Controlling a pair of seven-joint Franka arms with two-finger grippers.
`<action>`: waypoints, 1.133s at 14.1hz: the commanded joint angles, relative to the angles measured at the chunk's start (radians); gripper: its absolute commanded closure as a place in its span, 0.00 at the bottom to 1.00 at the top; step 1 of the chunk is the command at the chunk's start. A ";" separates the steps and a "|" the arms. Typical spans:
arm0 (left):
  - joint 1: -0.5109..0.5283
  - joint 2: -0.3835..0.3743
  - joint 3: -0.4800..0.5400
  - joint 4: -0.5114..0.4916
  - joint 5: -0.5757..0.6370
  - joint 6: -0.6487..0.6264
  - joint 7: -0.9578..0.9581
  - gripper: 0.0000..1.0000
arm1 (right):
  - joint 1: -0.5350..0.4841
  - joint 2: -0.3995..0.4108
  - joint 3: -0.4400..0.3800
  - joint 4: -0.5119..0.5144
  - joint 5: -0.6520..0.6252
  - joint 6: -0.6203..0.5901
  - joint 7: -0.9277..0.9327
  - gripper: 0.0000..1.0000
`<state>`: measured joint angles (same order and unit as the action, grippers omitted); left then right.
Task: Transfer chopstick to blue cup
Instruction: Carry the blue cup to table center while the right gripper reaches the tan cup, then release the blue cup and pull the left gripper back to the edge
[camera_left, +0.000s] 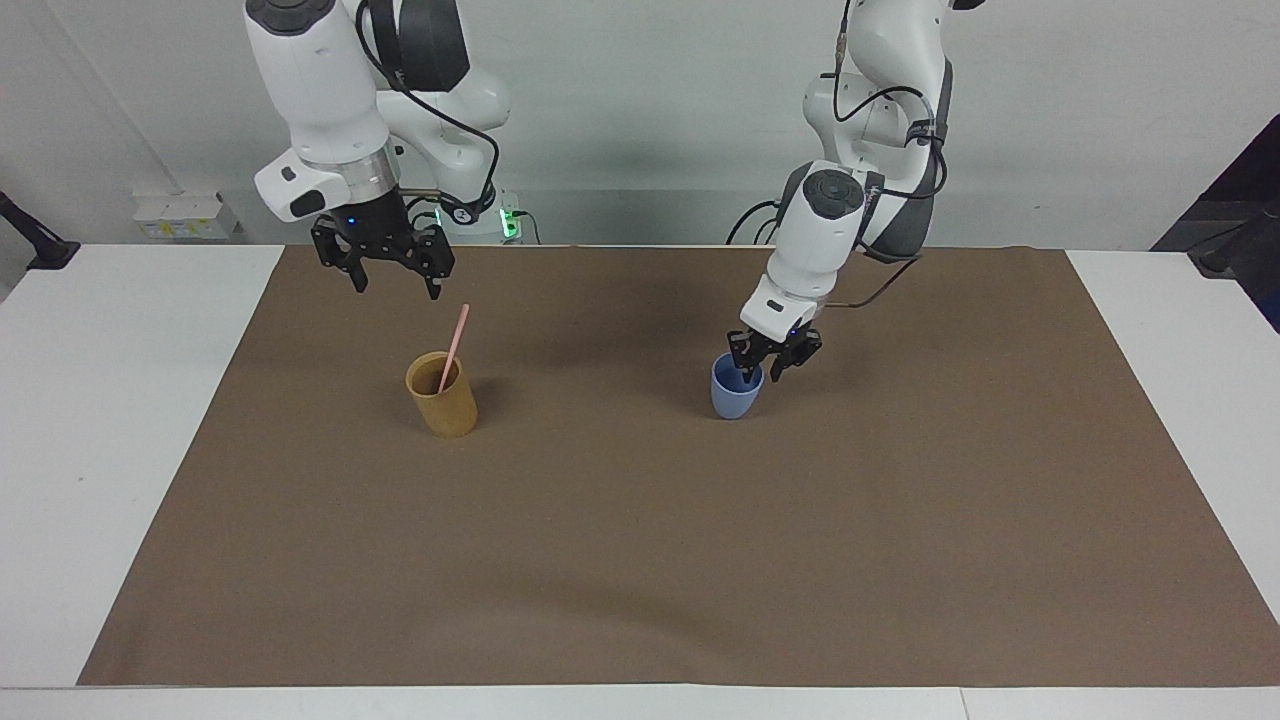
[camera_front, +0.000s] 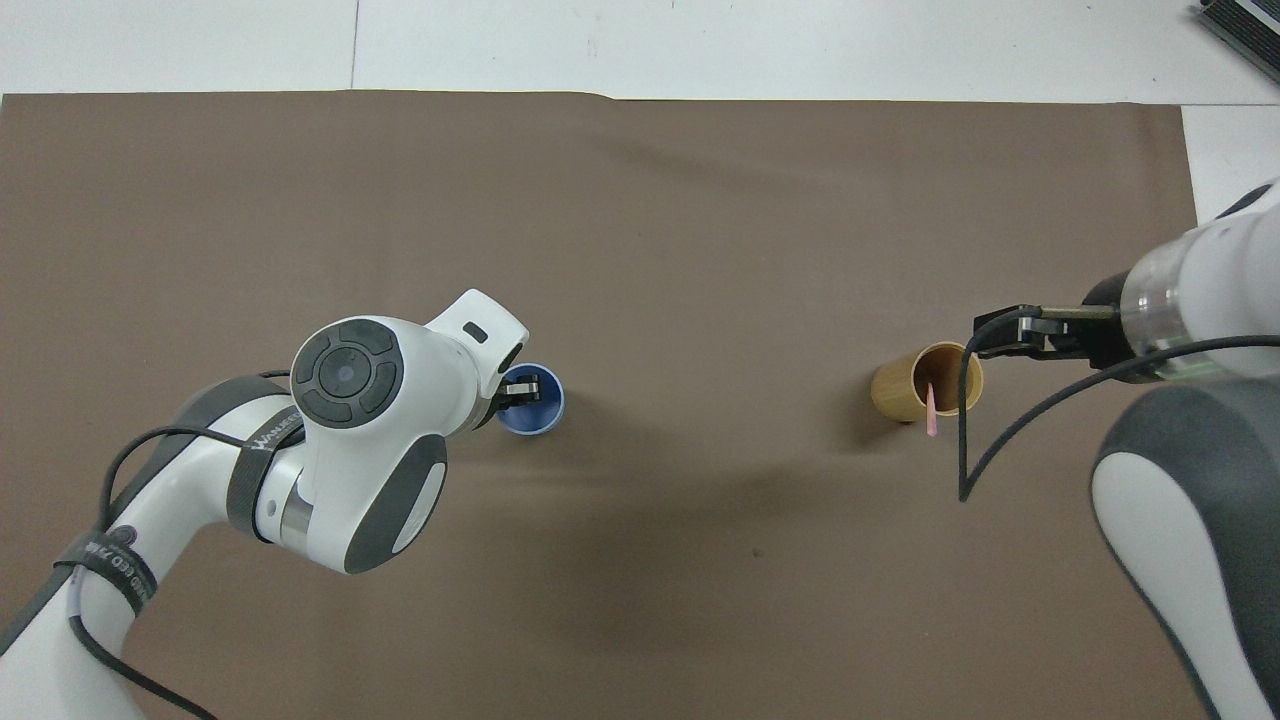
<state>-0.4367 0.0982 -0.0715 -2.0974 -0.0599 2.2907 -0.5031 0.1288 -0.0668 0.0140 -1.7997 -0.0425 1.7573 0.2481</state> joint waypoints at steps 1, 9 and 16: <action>0.003 -0.018 0.004 0.019 -0.014 -0.029 0.020 0.00 | 0.051 -0.047 0.001 -0.115 -0.004 0.065 0.057 0.00; 0.200 -0.118 0.012 0.353 -0.006 -0.590 0.276 0.00 | 0.153 -0.051 0.001 -0.271 -0.140 0.088 0.108 0.00; 0.389 -0.141 0.013 0.479 0.029 -0.736 0.497 0.00 | 0.176 -0.064 0.001 -0.316 -0.224 0.113 0.108 0.33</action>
<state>-0.0689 -0.0434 -0.0469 -1.6811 -0.0567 1.6274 -0.0301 0.2956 -0.0977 0.0168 -2.0794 -0.2325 1.8477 0.3435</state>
